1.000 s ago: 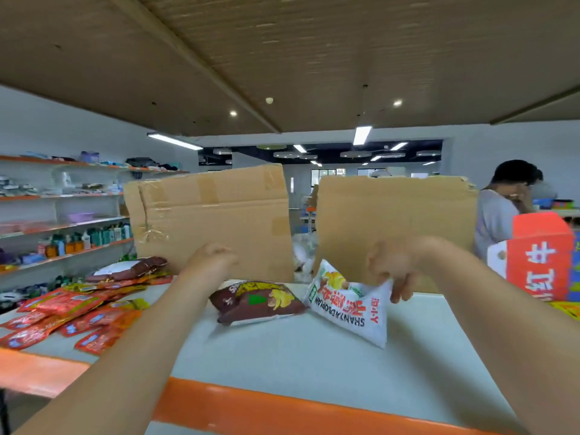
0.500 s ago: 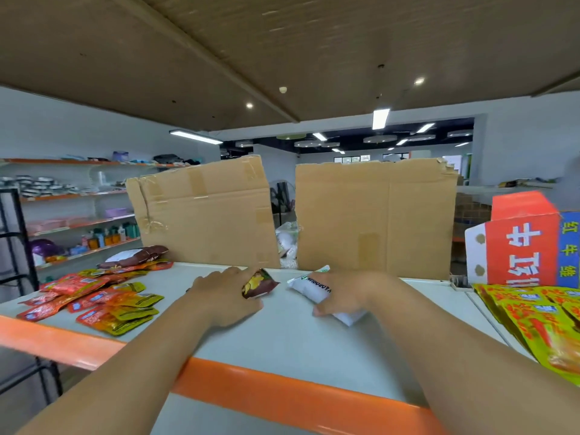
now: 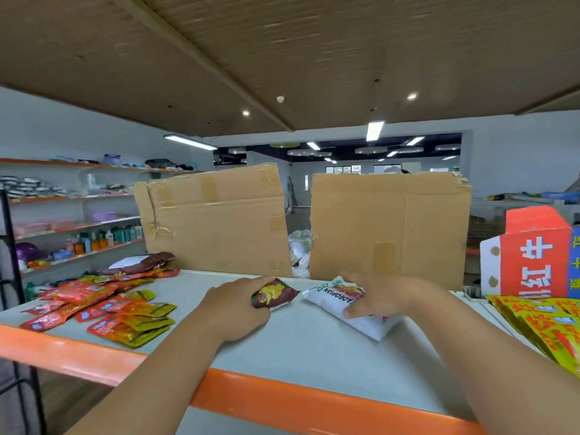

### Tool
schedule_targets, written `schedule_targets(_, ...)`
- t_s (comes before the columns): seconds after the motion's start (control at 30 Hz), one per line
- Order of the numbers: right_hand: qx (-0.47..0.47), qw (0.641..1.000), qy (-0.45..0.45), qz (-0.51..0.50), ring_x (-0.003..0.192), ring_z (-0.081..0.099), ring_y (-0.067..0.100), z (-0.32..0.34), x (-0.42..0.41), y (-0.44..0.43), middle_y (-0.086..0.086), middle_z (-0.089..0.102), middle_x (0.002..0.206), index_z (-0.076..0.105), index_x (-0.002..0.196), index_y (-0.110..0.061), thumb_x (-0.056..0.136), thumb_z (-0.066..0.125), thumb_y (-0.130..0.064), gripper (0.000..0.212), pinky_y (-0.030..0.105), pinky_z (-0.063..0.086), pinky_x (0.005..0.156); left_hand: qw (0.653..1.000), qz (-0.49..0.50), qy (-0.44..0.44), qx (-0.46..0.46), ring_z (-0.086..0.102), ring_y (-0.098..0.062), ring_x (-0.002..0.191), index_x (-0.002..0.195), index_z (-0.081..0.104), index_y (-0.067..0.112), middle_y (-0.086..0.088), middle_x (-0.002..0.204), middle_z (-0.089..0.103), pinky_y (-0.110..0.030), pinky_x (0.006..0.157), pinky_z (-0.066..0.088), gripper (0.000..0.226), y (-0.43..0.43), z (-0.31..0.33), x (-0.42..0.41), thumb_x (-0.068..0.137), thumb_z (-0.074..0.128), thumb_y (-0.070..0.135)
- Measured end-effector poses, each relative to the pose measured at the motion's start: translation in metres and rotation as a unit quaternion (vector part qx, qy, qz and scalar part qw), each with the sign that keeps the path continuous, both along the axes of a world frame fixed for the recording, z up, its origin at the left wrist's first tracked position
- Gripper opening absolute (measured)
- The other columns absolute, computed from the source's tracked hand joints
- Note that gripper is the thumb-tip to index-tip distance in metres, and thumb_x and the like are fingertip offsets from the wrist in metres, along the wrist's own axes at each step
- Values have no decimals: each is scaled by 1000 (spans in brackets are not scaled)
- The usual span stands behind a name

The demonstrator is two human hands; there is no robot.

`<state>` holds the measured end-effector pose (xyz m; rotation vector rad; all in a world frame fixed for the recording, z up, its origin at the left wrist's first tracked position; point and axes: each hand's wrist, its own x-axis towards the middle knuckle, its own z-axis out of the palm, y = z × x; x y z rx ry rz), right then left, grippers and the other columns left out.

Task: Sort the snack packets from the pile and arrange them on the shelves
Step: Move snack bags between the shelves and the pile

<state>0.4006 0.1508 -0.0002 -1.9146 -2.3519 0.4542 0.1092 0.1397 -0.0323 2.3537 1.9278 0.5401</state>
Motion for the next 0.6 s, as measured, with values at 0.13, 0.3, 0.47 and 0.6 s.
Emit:
schedule_targets(0.13,10,998,-6,-57,134,48,17,7,15,-3,-4,47,150,23,157,-37,76,73,-69,101,33,37,111,999,-27,-23,17,51,-18,127,150,35,49,13,145,53,-37,104,43,65,4,-5,-9,90,57,41)
schedule_targets(0.3,-8,997,-24,-67,118,55,12,4,14,0,-11,58,130,37,151,-36,58,68,-82,108,30,43,103,999,-24,5,31,53,-21,122,149,39,45,10,135,57,-39,101,45,63,7,-5,-11,87,52,43)
schedule_targets(0.47,-3,998,-39,-40,96,61,9,5,8,2,-12,65,106,59,110,-35,66,68,-76,61,26,48,85,999,-46,-21,20,50,-18,130,153,36,40,10,145,52,-35,107,42,66,5,0,-15,90,58,45)
schedule_targets(0.6,-3,999,-35,-35,86,61,15,5,7,2,2,68,99,64,100,-21,69,69,-72,60,28,42,73,997,-68,-38,12,49,-16,132,153,39,38,11,146,51,-30,107,42,65,1,3,-14,92,60,43)
